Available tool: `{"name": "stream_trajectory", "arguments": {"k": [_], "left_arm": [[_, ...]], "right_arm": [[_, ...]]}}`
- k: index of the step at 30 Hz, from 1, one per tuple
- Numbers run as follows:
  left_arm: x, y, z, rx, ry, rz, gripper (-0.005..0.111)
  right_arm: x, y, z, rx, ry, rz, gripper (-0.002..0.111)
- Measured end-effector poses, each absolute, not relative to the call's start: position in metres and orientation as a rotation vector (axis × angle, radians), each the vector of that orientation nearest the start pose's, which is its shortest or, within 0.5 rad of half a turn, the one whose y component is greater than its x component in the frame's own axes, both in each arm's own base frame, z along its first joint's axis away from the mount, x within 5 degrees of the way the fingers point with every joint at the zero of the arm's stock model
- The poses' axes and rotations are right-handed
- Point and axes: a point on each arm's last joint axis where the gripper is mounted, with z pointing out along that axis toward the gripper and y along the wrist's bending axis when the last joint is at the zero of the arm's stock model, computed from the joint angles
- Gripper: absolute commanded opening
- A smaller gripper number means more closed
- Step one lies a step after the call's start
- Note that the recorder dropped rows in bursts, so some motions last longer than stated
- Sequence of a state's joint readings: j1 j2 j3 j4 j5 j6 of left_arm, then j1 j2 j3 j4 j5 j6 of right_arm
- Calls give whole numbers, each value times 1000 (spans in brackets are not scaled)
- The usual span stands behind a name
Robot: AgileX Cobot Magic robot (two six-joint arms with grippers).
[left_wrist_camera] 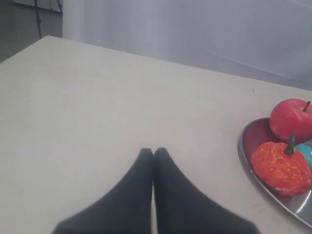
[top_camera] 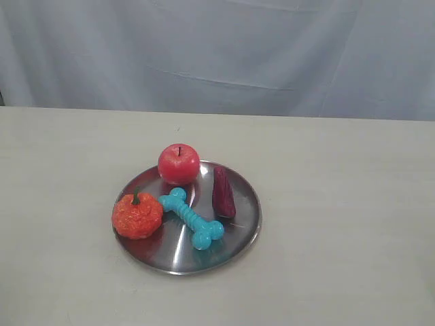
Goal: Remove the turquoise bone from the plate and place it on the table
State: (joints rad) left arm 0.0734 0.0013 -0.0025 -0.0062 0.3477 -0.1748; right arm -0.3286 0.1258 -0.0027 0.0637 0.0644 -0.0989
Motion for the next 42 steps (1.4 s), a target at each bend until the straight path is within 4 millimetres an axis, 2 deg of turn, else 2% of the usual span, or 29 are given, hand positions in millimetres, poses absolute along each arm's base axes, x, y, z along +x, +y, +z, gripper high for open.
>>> {"name": "stream_trajectory", "arguments": {"k": [27, 33, 37, 42], "left_arm": [[53, 4, 183, -230, 1816, -77, 0], [53, 4, 183, -230, 1816, -77, 0], [53, 4, 183, -230, 1816, -77, 0], [53, 4, 183, -230, 1816, -77, 0]], "right_arm": [[63, -21, 203, 240, 1636, -275, -1], [63, -22, 220, 244, 1435, -282, -1], [59, -24, 234, 327, 1255, -189, -1], [58, -24, 236, 380, 1217, -117, -1]]}}
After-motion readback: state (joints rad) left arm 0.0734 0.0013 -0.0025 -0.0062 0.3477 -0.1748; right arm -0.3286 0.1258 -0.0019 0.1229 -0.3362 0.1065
